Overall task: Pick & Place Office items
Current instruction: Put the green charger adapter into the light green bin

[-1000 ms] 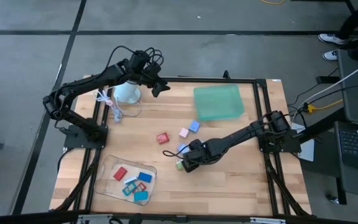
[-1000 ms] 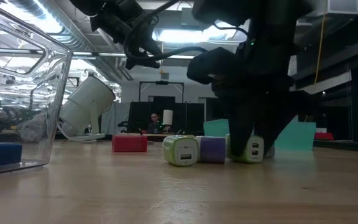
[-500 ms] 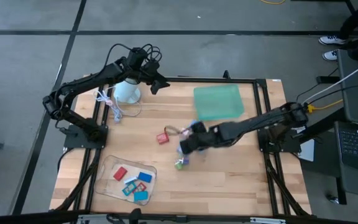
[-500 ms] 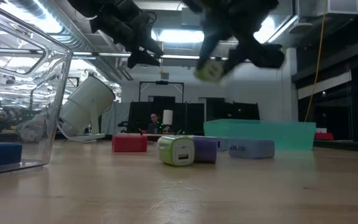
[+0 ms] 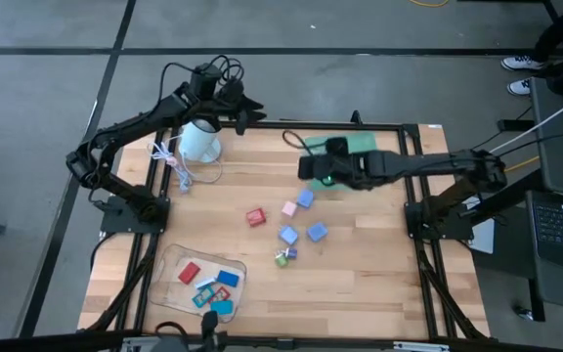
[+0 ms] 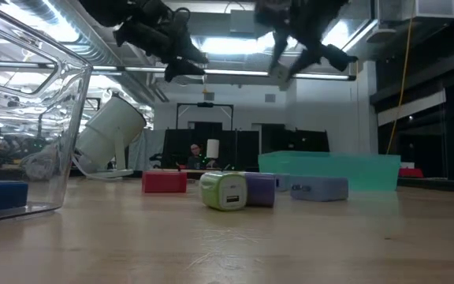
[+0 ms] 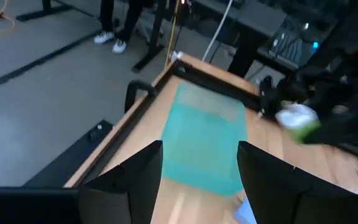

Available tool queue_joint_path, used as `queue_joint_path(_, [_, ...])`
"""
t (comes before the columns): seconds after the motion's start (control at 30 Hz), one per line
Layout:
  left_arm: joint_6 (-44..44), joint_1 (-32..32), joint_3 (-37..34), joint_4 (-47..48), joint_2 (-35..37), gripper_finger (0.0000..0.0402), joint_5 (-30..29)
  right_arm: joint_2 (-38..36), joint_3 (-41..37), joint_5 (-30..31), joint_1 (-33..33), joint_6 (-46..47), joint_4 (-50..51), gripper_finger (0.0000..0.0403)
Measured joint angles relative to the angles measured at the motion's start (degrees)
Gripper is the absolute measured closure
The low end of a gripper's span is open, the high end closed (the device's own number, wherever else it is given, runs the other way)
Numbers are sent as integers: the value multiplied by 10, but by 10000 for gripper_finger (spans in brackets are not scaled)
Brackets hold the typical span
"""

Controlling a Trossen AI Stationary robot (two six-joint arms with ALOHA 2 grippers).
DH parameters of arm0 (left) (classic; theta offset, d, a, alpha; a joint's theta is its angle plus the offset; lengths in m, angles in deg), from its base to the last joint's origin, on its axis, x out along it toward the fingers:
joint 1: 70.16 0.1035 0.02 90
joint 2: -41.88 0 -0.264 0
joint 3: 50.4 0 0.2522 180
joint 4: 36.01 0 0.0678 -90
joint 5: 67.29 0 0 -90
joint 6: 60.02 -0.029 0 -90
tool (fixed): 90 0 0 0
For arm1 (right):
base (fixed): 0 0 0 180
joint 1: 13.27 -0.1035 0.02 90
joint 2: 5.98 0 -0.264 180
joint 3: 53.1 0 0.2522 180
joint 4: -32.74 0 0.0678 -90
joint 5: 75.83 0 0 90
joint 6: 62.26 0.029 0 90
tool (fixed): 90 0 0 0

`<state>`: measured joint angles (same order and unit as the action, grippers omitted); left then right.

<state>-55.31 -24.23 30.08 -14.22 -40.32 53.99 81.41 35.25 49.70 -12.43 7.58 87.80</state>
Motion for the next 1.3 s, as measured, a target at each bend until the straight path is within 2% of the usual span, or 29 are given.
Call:
queue_joint_path(0.23, [86, -4, -99, -114, 0, 200, 4, 15, 0, 7, 79, -16, 112, 260])
queue_joint_path(0.43, [138, -17, -171, -176, -1, 200, 1, 15, -19, -25, 149, -107, 109, 260])
queue_joint_path(0.6, [175, -20, -183, -236, -1, 200, -3, 15, -78, -88, 190, -140, 68, 260])
queue_joint_path(0.73, [197, -27, -183, -276, -1, 200, -18, 15, -144, -103, 205, -149, 20, 260])
queue_joint_path(0.97, [210, -55, -180, -275, 0, 200, -46, 15, -188, -156, 230, -179, -34, 259])
queue_joint_path(1.03, [205, -67, -180, -275, 0, 200, -50, 15, -188, -164, 236, -183, -36, 230])
queue_joint_path(1.2, [203, -90, -180, -273, 0, 200, -61, 15, -188, -197, 255, -206, -55, 106])
queue_joint_path(1.3, [203, -102, -179, -270, 0, 200, -63, 15, -188, -202, 258, -214, -67, 72])
